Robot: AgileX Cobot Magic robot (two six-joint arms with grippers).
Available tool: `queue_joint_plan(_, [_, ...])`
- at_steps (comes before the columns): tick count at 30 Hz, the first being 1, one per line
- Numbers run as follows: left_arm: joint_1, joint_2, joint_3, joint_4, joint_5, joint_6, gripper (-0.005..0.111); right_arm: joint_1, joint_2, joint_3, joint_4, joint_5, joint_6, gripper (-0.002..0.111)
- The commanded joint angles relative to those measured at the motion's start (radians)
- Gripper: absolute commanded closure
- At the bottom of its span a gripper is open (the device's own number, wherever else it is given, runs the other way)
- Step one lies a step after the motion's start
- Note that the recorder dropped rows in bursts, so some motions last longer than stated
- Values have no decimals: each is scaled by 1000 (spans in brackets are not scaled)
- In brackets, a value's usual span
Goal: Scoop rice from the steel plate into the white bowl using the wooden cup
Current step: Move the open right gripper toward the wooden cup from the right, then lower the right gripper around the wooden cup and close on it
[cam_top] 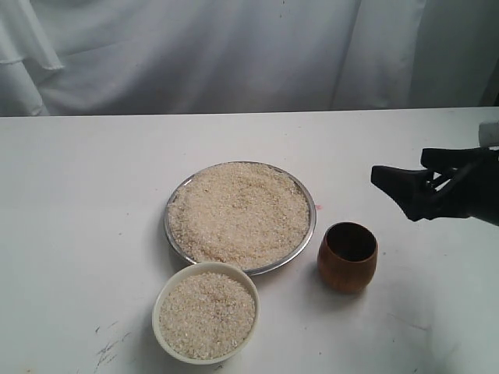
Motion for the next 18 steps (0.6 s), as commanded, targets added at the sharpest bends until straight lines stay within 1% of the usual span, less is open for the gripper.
queue_joint_plan(1, [-2, -5, 5, -1, -6, -3, 107, 2, 0, 1, -218, -33, -188, 16])
queue_joint_plan(3, [-2, -5, 5, -1, -6, -3, 107, 17, 0, 1, -361, -47, -272, 16])
queue_joint_plan(6, [-2, -5, 5, -1, -6, -3, 107, 42, 0, 1, -370, -36, -273, 16])
queue_joint_plan(9, [-2, -5, 5, -1, -6, -3, 107, 49, 0, 1, -440, 17, -276, 16])
queue_joint_plan(18, [-2, -5, 5, -1, -6, -3, 107, 49, 69, -2, -430, 13, -289, 16])
